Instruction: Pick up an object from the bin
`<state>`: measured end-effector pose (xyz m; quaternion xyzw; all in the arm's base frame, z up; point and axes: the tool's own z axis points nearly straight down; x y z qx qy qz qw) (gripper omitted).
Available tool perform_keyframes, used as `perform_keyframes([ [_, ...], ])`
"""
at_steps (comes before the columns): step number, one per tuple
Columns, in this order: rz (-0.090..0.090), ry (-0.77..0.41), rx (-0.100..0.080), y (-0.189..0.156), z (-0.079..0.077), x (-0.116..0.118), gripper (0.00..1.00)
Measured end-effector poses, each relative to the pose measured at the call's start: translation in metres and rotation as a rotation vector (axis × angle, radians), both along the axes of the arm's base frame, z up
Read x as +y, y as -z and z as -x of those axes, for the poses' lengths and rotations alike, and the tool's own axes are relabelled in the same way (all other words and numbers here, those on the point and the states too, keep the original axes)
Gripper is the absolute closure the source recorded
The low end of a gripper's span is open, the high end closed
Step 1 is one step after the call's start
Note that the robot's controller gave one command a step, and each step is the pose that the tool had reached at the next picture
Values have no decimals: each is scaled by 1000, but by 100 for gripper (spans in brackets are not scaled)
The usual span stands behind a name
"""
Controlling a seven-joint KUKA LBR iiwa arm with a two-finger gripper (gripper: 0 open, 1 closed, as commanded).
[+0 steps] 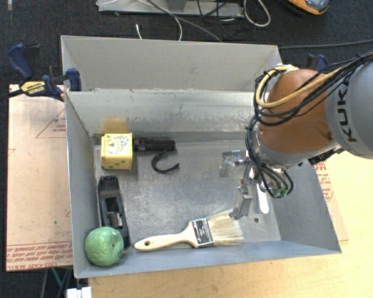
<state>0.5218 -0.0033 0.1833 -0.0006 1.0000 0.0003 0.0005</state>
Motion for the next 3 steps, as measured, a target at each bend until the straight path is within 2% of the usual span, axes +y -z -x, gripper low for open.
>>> perform_keyframes([
  [1, 0, 0, 0, 0, 0, 0, 0],
  [2, -1, 25, 6, 56, 21, -10, 0],
  [3, -2, 54, -6, 97, 20, 17, 0],
])
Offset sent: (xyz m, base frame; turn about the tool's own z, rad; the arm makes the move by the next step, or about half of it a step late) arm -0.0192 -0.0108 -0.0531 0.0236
